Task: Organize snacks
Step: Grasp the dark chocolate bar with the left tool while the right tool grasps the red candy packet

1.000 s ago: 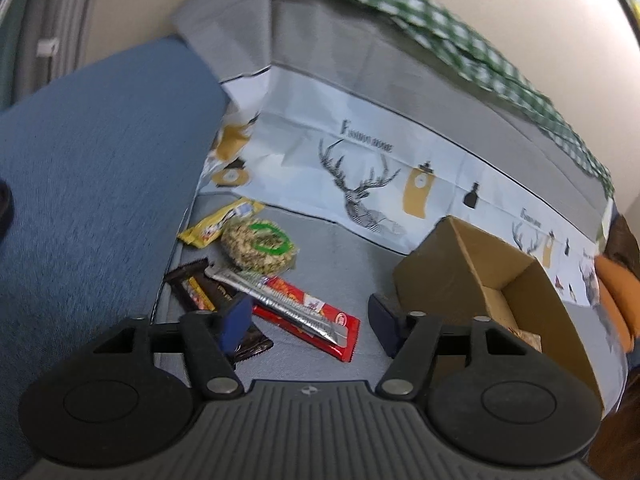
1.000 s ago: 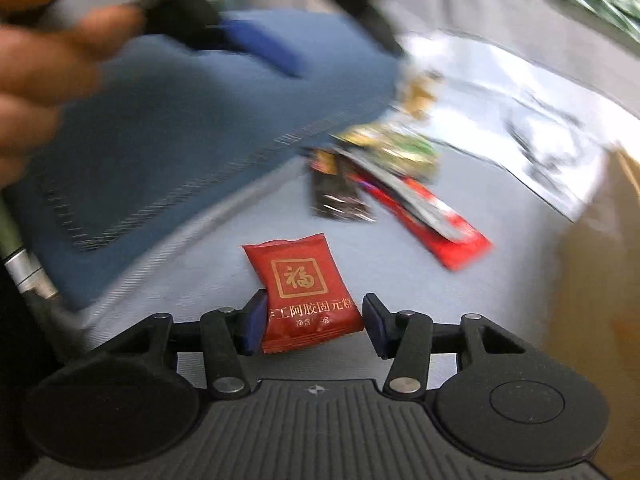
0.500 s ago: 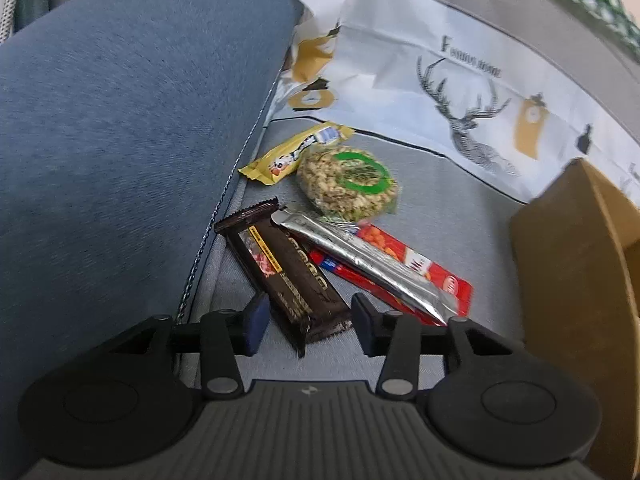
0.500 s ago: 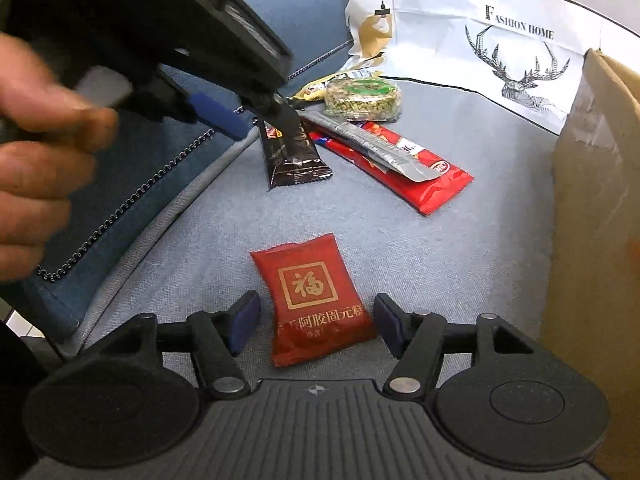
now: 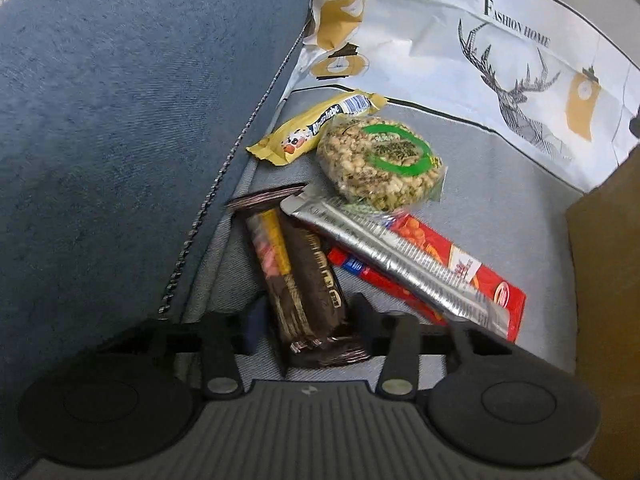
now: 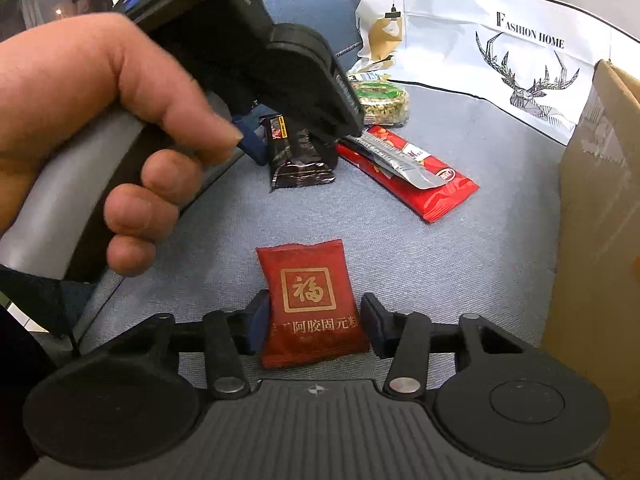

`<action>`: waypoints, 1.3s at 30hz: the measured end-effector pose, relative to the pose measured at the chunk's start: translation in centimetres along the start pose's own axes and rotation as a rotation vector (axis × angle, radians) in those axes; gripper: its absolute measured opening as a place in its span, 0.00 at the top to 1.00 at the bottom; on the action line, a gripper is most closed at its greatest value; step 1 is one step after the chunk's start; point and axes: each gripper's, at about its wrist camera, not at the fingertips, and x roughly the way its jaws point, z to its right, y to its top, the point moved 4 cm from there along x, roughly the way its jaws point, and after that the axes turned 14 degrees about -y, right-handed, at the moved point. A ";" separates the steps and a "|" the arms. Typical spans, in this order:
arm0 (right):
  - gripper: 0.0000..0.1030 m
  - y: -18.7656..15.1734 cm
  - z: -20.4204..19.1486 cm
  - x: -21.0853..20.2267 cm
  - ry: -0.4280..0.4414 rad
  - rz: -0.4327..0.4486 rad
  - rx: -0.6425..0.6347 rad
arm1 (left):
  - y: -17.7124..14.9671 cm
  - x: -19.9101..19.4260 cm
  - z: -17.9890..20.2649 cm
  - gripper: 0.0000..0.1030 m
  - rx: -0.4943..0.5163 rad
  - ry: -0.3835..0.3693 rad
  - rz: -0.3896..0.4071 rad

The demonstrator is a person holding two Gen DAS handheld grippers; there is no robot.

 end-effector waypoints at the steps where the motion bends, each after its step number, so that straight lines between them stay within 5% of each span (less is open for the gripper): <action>1: 0.54 0.0 0.1 0.0 -0.002 0.002 0.001 | -0.2 -0.2 -0.2 0.57 0.002 -0.001 -0.006; 20: 0.55 -0.9 1.6 -1.7 -0.068 0.007 0.052 | -5.7 -5.9 0.8 0.58 0.089 -0.237 -0.117; 26: 0.50 -1.0 1.8 -1.2 -0.041 -0.025 0.083 | -5.2 -4.6 -0.5 0.50 -0.014 -0.214 -0.154; 39: 0.49 -0.4 1.6 -0.1 -0.030 -0.025 0.088 | -5.1 -2.9 2.2 0.44 0.085 -0.188 -0.191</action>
